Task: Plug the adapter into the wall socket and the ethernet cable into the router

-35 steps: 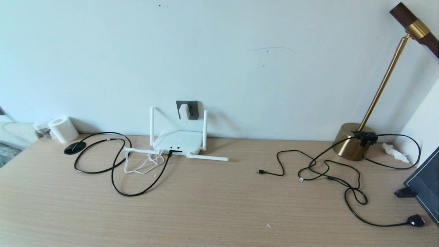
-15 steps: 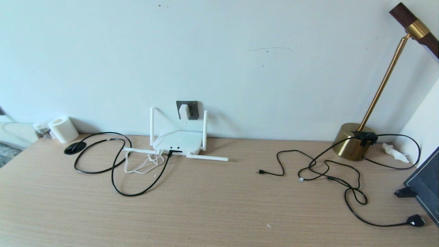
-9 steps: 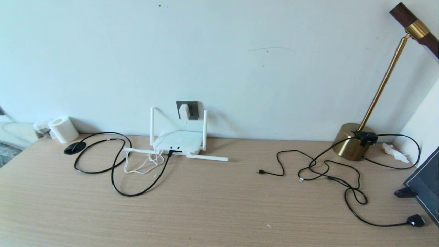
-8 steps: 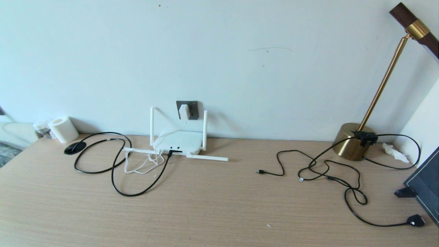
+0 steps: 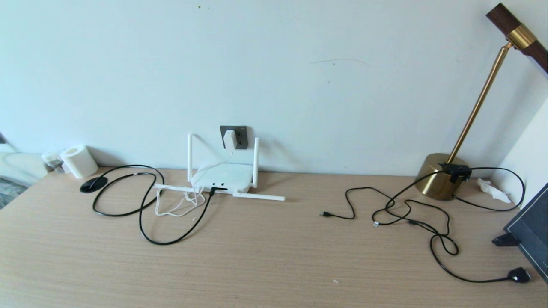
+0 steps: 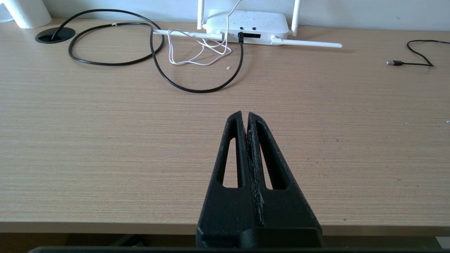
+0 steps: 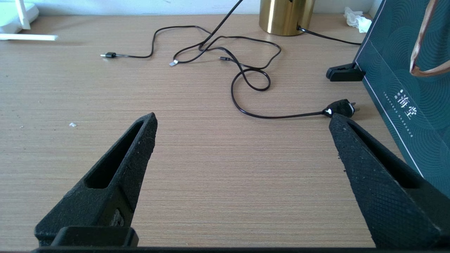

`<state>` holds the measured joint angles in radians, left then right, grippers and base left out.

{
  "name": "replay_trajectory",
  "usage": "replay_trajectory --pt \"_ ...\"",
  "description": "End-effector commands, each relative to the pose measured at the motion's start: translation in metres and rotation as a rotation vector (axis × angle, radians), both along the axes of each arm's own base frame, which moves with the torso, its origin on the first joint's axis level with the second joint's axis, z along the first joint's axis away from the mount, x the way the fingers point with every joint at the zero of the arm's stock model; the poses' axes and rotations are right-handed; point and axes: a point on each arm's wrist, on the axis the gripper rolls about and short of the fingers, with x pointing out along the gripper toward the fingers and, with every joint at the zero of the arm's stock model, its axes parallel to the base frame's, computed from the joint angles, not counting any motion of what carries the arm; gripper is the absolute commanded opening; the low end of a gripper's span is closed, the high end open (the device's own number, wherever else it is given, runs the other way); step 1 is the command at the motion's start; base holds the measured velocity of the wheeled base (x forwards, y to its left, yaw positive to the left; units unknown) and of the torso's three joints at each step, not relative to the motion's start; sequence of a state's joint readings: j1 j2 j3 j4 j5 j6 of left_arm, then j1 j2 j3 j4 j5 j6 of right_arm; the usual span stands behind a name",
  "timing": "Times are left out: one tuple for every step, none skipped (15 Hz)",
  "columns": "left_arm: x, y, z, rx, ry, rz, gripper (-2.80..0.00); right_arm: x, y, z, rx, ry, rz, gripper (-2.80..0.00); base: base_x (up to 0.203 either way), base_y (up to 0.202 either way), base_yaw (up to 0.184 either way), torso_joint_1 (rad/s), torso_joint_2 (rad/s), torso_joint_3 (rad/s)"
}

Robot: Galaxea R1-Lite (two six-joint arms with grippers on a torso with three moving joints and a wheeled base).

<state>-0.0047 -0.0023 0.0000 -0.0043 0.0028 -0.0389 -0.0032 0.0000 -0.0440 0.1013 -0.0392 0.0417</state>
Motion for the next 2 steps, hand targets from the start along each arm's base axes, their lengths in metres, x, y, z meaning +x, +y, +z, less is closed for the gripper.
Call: replay_trajectory --pt "0.0002 0.0000 -0.0004 0.001 0.002 0.000 -2.80 -0.0002 0.0000 0.0002 -0.006 0.001 0.001 0.00 0.000 0.000 0.000 0.000 0.00 0.000" --pt "0.0002 0.0000 -0.0004 0.000 0.002 0.000 -2.80 0.0000 0.0000 0.0000 -0.012 0.002 0.003 0.00 0.000 0.000 0.000 0.000 0.00 0.000"
